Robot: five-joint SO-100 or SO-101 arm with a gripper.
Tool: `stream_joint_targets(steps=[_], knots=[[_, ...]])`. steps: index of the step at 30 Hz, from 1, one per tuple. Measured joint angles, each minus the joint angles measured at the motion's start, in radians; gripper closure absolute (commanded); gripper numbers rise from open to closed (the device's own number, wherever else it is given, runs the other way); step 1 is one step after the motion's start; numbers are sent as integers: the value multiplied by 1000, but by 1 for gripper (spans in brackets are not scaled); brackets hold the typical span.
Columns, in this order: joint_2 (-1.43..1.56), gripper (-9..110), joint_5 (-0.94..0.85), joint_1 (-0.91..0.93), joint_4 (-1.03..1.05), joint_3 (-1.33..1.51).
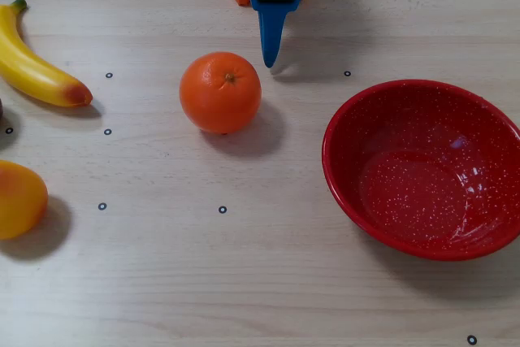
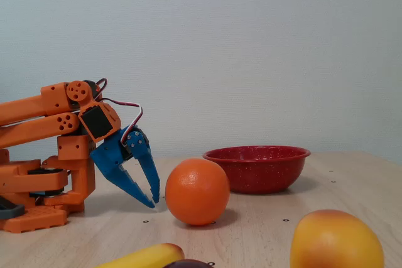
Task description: Put banana in the red bowl.
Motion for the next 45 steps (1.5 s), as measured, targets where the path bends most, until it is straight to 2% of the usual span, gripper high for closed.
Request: stream_joint_targets(steps=[45], knots=[[0,101,0,0,0,0]])
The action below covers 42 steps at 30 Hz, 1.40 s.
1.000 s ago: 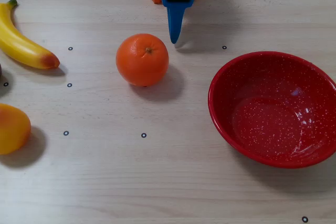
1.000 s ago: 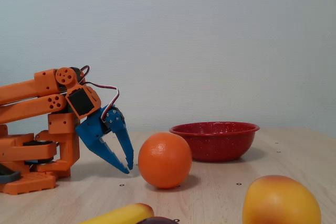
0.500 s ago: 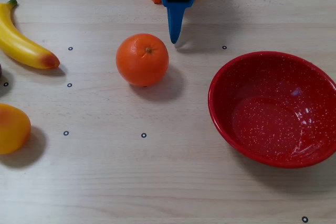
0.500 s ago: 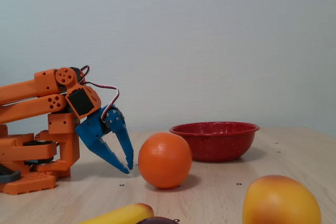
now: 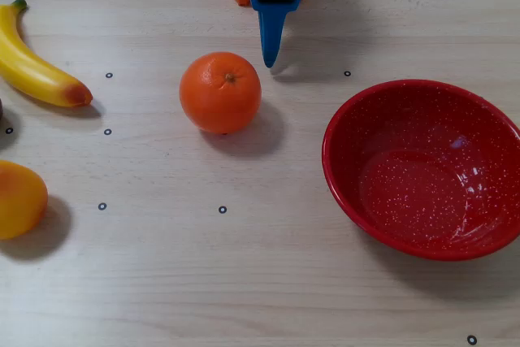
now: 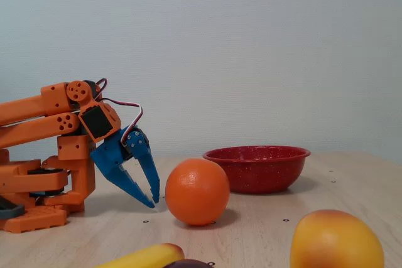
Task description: Put banana in the red bowl.
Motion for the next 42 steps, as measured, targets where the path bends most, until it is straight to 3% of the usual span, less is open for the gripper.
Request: stream_joint_targets(steps=[3,29,42], knots=[[0,97,-6,-15,0,0],[-57,102,-26,-28,0,-23],[-321,102,-98,-9,64,-327]])
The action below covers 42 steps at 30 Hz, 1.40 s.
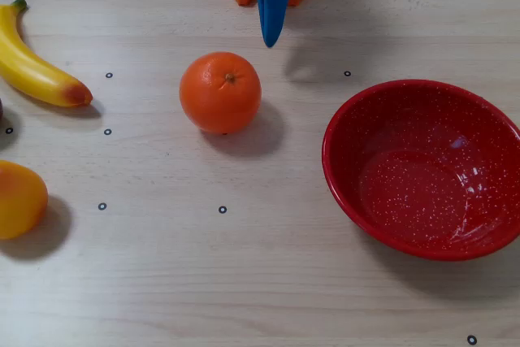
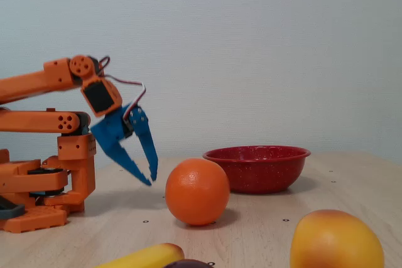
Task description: Put banana in the red bowl.
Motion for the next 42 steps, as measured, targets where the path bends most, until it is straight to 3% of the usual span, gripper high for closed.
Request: stream_joint_targets(steps=[12,15,19,42], knots=[[-167,101,-146,83,49,-255],[-230,92,-144,120,84,-324],[-339,98,-150,184,124,-436],[-882,101,-170,692,175,-868]])
